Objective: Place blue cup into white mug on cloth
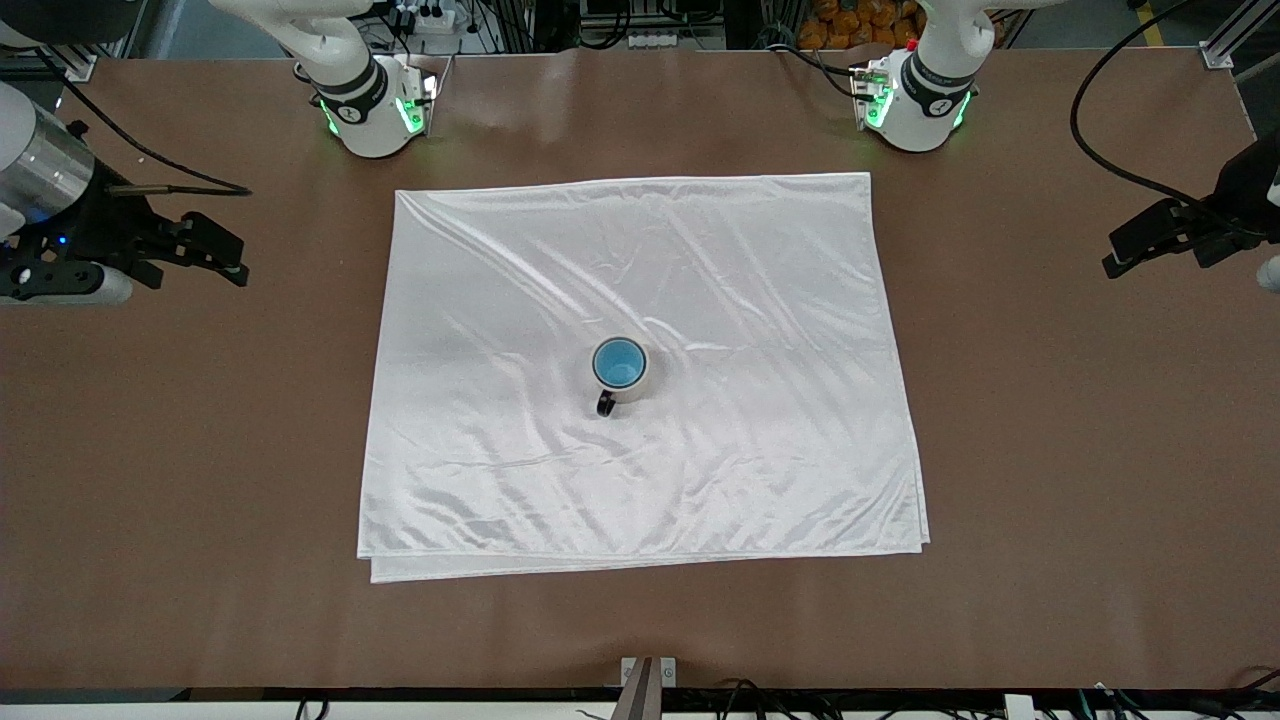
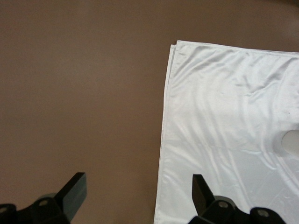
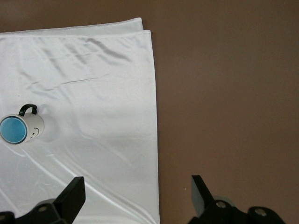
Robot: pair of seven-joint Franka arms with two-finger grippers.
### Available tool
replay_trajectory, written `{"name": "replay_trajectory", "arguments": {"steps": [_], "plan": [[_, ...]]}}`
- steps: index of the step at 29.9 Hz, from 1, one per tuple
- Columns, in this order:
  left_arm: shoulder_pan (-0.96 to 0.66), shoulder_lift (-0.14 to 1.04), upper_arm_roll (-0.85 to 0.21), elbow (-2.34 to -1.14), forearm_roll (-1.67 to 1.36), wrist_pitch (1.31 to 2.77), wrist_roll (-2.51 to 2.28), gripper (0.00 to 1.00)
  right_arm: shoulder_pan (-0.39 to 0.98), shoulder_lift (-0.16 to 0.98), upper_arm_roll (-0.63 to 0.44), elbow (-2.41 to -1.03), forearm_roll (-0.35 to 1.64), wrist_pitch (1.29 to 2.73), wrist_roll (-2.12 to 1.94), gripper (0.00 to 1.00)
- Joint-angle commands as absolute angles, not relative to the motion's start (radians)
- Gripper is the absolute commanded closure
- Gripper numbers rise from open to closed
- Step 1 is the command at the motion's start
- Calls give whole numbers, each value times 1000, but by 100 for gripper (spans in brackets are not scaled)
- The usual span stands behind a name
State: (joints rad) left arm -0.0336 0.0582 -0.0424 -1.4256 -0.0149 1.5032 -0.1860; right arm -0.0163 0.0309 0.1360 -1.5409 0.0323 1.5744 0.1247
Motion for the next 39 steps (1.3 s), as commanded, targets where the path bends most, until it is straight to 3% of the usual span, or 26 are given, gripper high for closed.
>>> {"name": "replay_trajectory", "arguments": {"steps": [1,39], "plan": [[-34,38,-46,-1443,11,1508,-118,0,-17,38,141,-1522,17,1559,117,0],[-34,38,-48,-1433,40,1508,-100,0,-17,44,143,-1523,18,1534,114,0]]}}
